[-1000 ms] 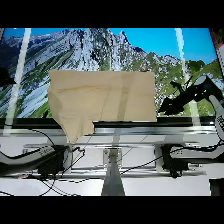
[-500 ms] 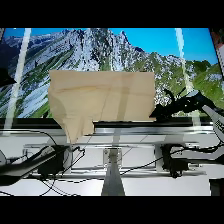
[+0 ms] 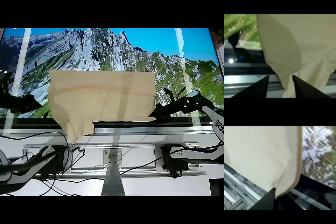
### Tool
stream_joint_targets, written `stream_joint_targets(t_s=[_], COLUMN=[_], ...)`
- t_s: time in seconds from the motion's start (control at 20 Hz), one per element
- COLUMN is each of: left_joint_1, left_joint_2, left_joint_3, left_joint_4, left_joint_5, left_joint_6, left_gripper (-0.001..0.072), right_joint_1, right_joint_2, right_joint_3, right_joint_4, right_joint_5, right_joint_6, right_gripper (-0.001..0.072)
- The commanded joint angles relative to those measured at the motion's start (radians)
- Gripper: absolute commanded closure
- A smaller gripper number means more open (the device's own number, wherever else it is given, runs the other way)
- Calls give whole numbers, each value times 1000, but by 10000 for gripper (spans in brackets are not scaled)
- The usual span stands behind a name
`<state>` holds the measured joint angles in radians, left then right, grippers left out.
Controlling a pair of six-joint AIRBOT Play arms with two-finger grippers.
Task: Fold the clothes and pants, and hang the long-sleeved shirts on hangers.
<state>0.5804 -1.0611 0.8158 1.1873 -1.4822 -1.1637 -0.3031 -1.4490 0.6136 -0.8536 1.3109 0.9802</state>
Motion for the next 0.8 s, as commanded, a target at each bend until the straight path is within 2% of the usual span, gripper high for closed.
stream_joint_targets(t_s=[0.0,0.3,0.4,0.5,0.55,0.6,0.65,0.75], left_joint_1=[1,0,-4,-32,-51,-70,-89,-106], left_joint_2=[5,5,4,1,0,-2,-2,-2], left_joint_3=[-208,-430,-442,-443,-443,-443,-441,-425], left_joint_4=[-22,-54,-97,-100,-100,-100,-99,-100], left_joint_5=[29,241,252,245,245,254,272,274], left_joint_6=[0,31,89,105,134,164,169,179], left_gripper=[278,281,284,285,326,480,673,690], right_joint_1=[1,1,1,0,0,1,1,1], right_joint_2=[1,1,1,1,1,1,1,4], right_joint_3=[-1,-1,-1,-1,0,4,11,34], right_joint_4=[16,47,49,55,61,65,67,68], right_joint_5=[-14,5,10,8,6,6,6,10], right_joint_6=[-7,-7,-6,-7,-7,-7,-7,-8], right_gripper=[701,701,701,701,701,701,702,702])
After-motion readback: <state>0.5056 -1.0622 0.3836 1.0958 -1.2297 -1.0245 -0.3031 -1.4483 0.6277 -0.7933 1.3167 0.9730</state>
